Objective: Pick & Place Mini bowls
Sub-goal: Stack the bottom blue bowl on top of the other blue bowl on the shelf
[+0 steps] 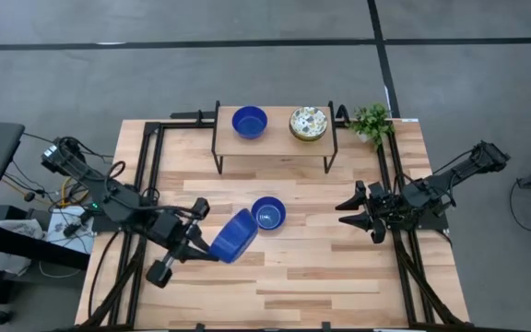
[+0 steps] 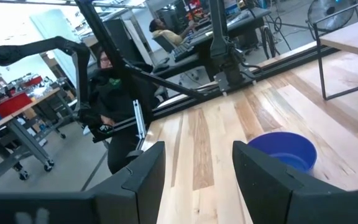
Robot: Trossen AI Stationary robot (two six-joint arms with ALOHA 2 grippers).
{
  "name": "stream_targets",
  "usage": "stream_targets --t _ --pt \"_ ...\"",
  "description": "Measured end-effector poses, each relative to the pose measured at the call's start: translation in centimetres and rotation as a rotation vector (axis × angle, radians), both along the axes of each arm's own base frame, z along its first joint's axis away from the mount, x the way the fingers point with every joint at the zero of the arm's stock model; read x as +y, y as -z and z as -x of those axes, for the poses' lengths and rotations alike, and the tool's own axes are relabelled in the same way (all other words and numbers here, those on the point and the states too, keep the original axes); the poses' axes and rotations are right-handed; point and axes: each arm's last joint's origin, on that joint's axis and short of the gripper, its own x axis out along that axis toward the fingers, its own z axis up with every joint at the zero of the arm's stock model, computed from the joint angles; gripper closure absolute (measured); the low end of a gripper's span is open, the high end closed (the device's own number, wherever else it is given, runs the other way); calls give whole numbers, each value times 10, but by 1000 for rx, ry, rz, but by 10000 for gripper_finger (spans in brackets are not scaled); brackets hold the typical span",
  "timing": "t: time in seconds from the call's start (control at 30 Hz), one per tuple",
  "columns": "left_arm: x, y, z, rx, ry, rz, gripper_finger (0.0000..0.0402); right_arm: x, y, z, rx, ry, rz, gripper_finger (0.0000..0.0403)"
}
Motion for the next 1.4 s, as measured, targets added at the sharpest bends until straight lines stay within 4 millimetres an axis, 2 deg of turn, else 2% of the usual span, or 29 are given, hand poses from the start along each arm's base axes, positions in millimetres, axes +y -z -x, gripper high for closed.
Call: stream_targets --t 0.2,0.3,0.4,0.57,0.77,0.93,1.17,1.23,1.4 --pt "-4 1 -6 -22 9 -15 398 0 1 0 5 0 3 226" --pt "-4 6 -14 37 -161 28 398 0 1 0 5 0 3 225" --pt "-4 22 -23 172 -339 12 398 0 0 0 4 0 4 227" --pt "-3 59 -47 417 -457 -78 398 0 1 0 5 -1 5 226" --pt "22 77 -80 496 -566 -219 398 0 1 0 5 -1 4 223" --pt "64 51 -94 420 -730 -385 398 0 1 0 5 -1 4 224" --pt "106 13 -92 332 -896 -696 398 0 1 0 5 0 3 227" --pt "116 7 -91 327 -932 -781 398 0 1 0 5 0 3 225" --pt "135 4 -91 297 -895 -963 398 0 1 0 5 0 3 225"
